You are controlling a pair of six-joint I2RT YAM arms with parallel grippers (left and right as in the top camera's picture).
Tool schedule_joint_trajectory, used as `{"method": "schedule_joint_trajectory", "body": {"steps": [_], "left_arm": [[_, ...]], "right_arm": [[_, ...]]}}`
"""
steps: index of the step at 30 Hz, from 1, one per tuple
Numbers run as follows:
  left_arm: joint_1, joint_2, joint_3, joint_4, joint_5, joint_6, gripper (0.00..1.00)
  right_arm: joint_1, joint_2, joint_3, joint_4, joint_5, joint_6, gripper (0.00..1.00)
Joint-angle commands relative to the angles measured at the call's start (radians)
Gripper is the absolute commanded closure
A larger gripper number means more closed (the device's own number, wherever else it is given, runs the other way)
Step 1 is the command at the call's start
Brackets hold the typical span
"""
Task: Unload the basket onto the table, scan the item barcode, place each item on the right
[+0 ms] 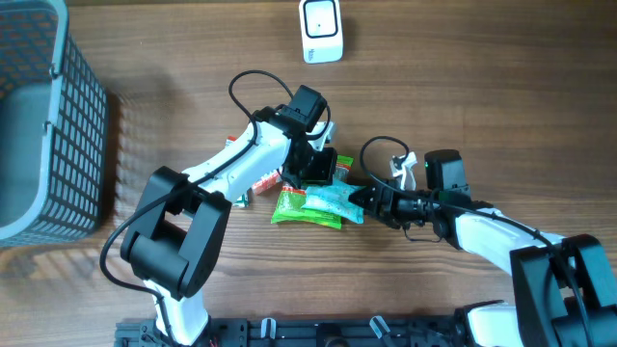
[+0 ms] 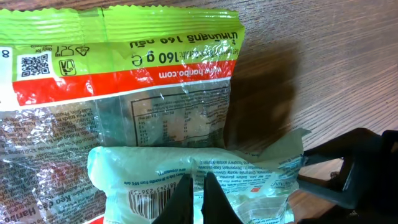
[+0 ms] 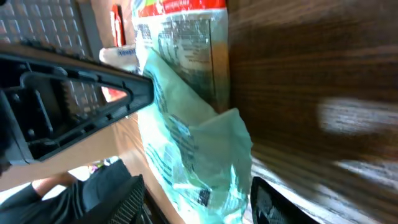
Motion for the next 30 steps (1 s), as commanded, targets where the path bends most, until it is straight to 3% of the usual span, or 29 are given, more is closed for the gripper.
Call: {"method": "schedule_joint_trajectory", "body": {"steps": [1,10,18,26,27,29,30], "left_arm": [[0.006,0.008,-0.010,0.000,-0.037,0.014,0.96],[0.006,0.008,-0.010,0.000,-0.037,0.014,0.96],[0.006,0.008,-0.010,-0.002,-0.037,0.014,0.96],[0.006,0.008,-0.010,-0.008,-0.037,0.014,0.96],[0.005,0.008,-0.010,-0.008,-0.037,0.014,0.96],[0.006,0.008,-0.010,-0.008,-0.037,0.014,0.96],[0.006,0.008,-0.010,-0.008,-0.037,0.014,0.96]], "right_arm": [[0.007,0.013,-0.005,0.010,0.006,0.042,0.45],[0.060,0.013,-0.005,0.009,0.086,0.061,0.46],[0.118,0.013,-0.005,0.171,0.131,0.098,0.46],[0.119,0.016,-0.044,0.190,0.132,0.121,0.48],[0.118,0.016,-0.049,0.205,0.138,0.130,0.55],[0.118,0.016,-0.051,0.207,0.154,0.142,0.81],[0.118,0.016,-0.051,0.207,0.154,0.138,0.85]]}}
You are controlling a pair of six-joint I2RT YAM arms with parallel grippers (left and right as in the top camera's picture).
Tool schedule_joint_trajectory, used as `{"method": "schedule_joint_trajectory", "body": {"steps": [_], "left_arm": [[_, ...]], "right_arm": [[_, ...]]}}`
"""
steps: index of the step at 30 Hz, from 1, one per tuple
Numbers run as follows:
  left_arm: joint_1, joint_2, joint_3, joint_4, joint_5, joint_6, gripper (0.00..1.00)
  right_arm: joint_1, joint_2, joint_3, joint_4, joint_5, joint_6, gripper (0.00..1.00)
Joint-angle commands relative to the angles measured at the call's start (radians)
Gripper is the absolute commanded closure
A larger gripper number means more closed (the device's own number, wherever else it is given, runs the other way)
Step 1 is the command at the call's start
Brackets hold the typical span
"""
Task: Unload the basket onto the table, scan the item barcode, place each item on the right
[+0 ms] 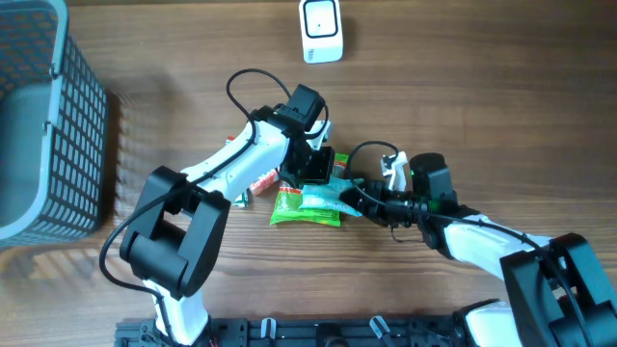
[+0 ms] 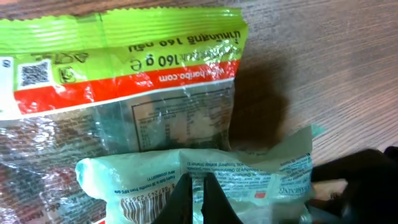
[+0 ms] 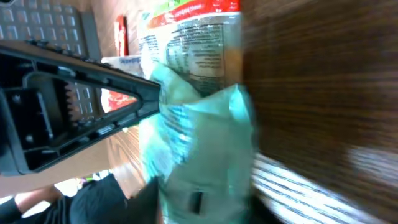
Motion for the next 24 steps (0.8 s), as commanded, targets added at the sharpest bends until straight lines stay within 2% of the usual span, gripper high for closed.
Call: {"method": "schedule_joint_trajectory", "body": {"steps": [1,7,11,14,24], "left_arm": [[-0.001,0.008,-0.010,-0.005,-0.008,0.013,0.96],[0.018,-0.093,0.064,-0.043,-0.008,0.011,0.95],[0.039,-0.161,0.078,-0.094,-0.008,-0.085,0.96],[0.034,-0.142,0.060,-0.142,-0.060,-0.085,0.96],[0.021,-0.007,-0.040,-0.140,-0.109,-0.084,0.96]], "right_arm": [[0.005,0.015,-0.006,0.013,0.018,-0.014,0.87],[0.005,0.015,-0.006,0.013,0.017,-0.059,0.88],[0.005,0.015,-0.006,0.013,0.017,-0.061,0.89],[0.005,0.015,-0.006,0.013,0.017,-0.061,0.89],[0.005,0.015,-0.006,0.013,0.017,-0.050,0.88]]}}
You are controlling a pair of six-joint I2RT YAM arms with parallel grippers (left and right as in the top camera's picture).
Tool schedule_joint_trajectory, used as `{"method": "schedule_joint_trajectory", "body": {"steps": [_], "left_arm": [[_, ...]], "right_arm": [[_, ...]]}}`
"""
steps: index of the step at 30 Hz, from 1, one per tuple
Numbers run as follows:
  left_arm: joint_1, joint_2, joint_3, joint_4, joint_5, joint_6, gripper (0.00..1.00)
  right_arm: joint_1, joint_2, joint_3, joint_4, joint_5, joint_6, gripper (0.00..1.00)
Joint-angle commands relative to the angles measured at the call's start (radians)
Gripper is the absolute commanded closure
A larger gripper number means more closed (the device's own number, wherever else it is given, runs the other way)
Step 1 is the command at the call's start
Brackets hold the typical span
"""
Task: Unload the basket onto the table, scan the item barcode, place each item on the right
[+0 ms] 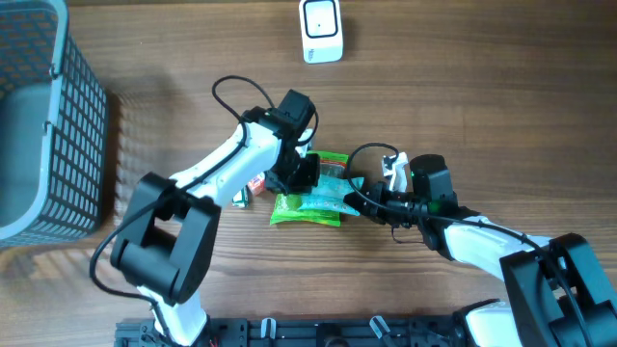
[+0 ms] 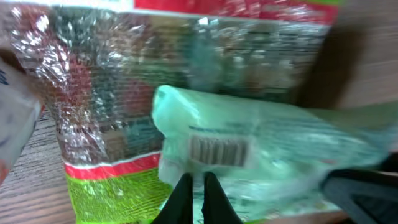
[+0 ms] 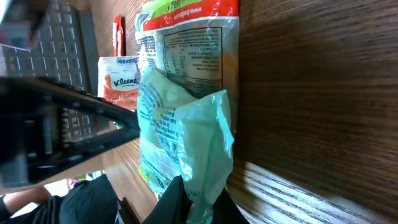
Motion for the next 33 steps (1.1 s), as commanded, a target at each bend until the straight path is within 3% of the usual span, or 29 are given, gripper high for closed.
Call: {"method": "schedule_joint_trajectory", "body": {"steps": [1,3,6,10,19,33], "left_arm": [[-0.001,0.039,-0.010,0.003,-0.025,-0.012,0.96],[-0.001,0.040,-0.010,0.016,-0.025,-0.012,0.96],[-0.002,0.042,-0.010,0.042,-0.025,-0.013,0.96],[-0.002,0.067,-0.010,0.045,-0.025,-0.013,0.96],[-0.002,0.082,-0.010,0.052,-0.025,-0.009,0.96],[-0.002,0.082,-0.010,0.052,-0.025,-0.009,0.96]], "right_arm": [[0.005,0.015,-0.001,0.005,0.006,-0.010,0.88],[0.005,0.015,-0.001,0.005,0.006,-0.011,0.83],[0.005,0.015,-0.001,0.006,0.006,-0.011,0.56],[0.005,0.015,-0.001,0.002,0.006,-0.010,0.46],[0.005,0.017,-0.001,-0.019,0.023,0.035,0.47],[0.005,0.127,-0.001,0.200,-0.070,0.058,0.53]]}}
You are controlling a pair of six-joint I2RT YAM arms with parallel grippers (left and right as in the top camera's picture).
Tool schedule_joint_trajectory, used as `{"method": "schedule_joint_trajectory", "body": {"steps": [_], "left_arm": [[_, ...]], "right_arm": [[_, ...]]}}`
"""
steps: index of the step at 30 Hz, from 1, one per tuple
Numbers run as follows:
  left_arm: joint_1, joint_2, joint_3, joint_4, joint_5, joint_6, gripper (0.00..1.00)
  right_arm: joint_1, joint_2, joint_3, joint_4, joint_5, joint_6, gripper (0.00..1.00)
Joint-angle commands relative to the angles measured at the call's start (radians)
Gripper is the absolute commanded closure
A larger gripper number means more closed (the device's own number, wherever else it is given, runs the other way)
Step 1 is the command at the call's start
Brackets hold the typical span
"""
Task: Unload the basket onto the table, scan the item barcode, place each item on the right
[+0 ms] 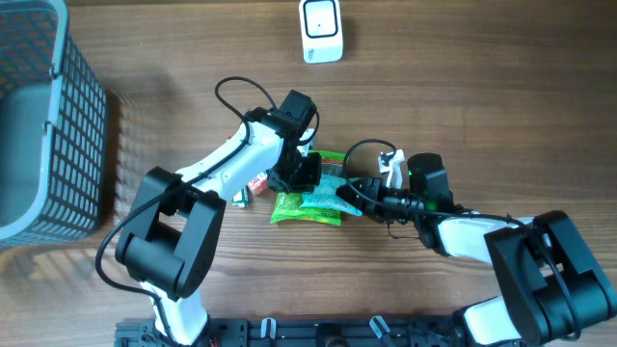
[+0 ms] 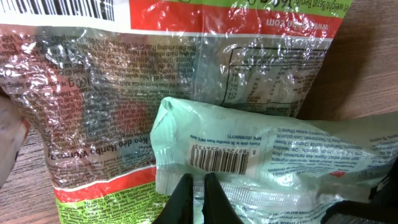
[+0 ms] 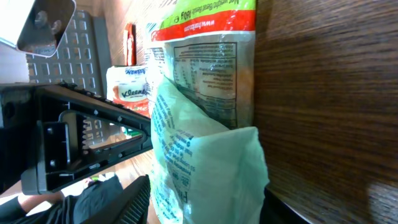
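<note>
A mint-green packet [image 1: 326, 200] lies on top of a green and red Haribo bag [image 1: 292, 210] at the table's middle. Its barcode [image 2: 217, 157] faces up in the left wrist view. My left gripper [image 1: 307, 175] is shut, its tips [image 2: 198, 199] over the packet's [image 2: 280, 168] near edge; whether they pinch the film cannot be told. From the right, my right gripper [image 1: 353, 196] stands open, and the packet's end [image 3: 199, 168] fills the space between its fingers [image 3: 204, 194]. The white scanner [image 1: 320, 29] stands at the far edge.
A grey mesh basket [image 1: 39, 125] fills the left side. A Kleenex tissue pack [image 3: 127, 87] and a small red item lie just left of the Haribo bag [image 3: 211, 50]. Cables loop above both wrists.
My right gripper was shut on the packet's end; now its fingers are spread wide around it. The left gripper stays shut over the packet, barcode still above its tips.
First the right gripper was open around the packet's right end, the left one shut on its far side. Then the right closed in and was shut on the packet, and the left wrist had shifted so the barcode showed. Now the right stands open again.
</note>
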Motion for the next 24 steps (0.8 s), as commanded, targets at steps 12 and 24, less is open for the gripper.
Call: {"method": "schedule_joint_trajectory", "body": {"steps": [12,24], "left_arm": [[-0.003,0.053,-0.011,0.010,-0.034,-0.009,0.96],[-0.001,-0.062,-0.010,-0.029,-0.099,-0.009,0.96]], "right_arm": [[0.005,0.015,0.001,0.113,-0.101,-0.003,0.70],[0.005,0.015,0.002,0.076,-0.151,-0.116,0.89]]}}
